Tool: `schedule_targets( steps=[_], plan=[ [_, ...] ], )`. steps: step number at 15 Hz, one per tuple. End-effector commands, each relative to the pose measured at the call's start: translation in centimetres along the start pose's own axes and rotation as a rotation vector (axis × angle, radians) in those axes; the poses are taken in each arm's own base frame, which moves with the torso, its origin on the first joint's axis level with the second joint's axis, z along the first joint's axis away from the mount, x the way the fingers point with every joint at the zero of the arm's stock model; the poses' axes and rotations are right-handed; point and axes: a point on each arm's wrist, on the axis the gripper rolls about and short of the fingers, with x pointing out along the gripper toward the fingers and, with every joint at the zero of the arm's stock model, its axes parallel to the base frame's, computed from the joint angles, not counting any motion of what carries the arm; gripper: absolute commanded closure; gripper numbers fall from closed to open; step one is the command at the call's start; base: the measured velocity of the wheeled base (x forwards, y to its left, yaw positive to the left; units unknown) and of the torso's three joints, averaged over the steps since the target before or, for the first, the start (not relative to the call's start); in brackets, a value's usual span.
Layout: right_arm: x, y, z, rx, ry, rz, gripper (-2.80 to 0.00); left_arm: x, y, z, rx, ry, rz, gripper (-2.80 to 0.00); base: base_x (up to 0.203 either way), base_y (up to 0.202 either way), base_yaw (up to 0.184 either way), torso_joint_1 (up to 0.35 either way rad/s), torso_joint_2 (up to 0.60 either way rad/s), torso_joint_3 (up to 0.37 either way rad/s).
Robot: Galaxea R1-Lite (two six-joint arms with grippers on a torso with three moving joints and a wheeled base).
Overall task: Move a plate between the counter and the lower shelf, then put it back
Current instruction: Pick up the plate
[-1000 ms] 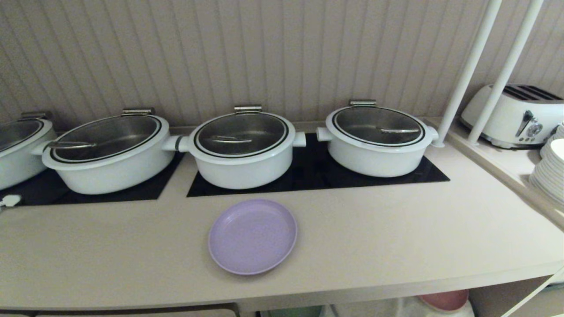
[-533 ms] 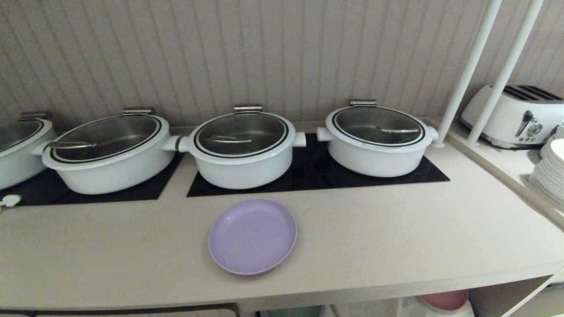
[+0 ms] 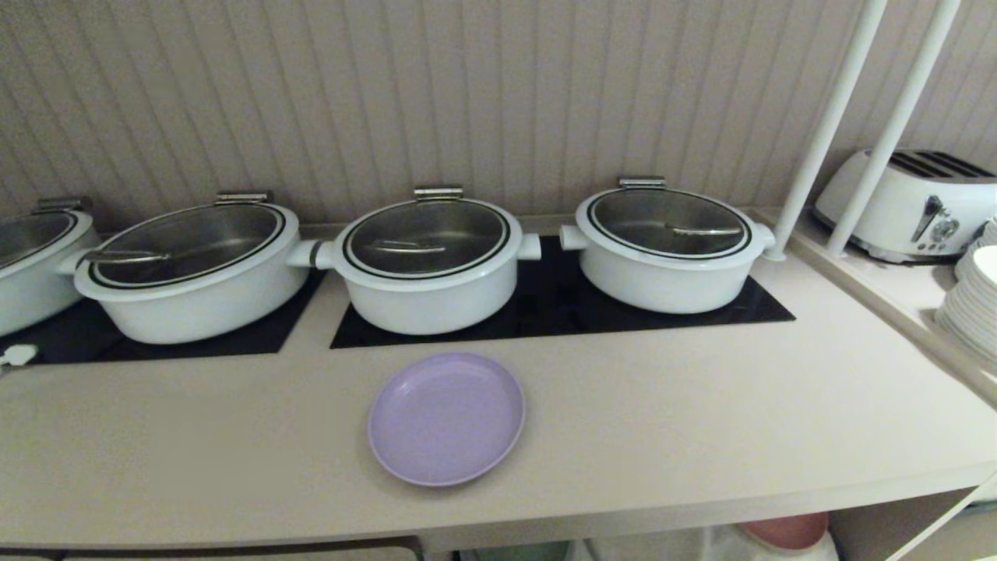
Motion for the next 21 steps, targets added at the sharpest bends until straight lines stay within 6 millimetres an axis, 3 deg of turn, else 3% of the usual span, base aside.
schedule_targets(
  steps=[1, 5, 12, 17, 21],
  plan=[
    [0.0, 0.0, 0.0, 0.000, 0.001, 0.001, 0.00, -0.1, 0.0, 0.2, 0.012, -0.002, -0.008, 0.00, 0.000, 0.000, 0.000, 0.000, 0.00, 0.000],
    [0.0, 0.0, 0.0, 0.000, 0.001, 0.002, 0.00, 0.3, 0.0, 2.4, 0.006, 0.019, -0.071, 0.00, 0.000, 0.000, 0.000, 0.000, 0.00, 0.000],
    [0.0, 0.0, 0.0, 0.000, 0.001, 0.001, 0.00, 3.0, 0.1, 6.8, -0.017, 0.133, -0.249, 0.00, 0.000, 0.000, 0.000, 0.000, 0.00, 0.000],
    [0.0, 0.0, 0.0, 0.000, 0.001, 0.001, 0.00, 8.3, 0.4, 11.0, -0.043, 0.268, -0.313, 0.00, 0.000, 0.000, 0.000, 0.000, 0.00, 0.000],
    [0.0, 0.0, 0.0, 0.000, 0.001, 0.002, 0.00, 13.5, 0.2, 13.1, -0.075, 0.360, -0.443, 0.00, 0.000, 0.000, 0.000, 0.000, 0.00, 0.000]
  ],
)
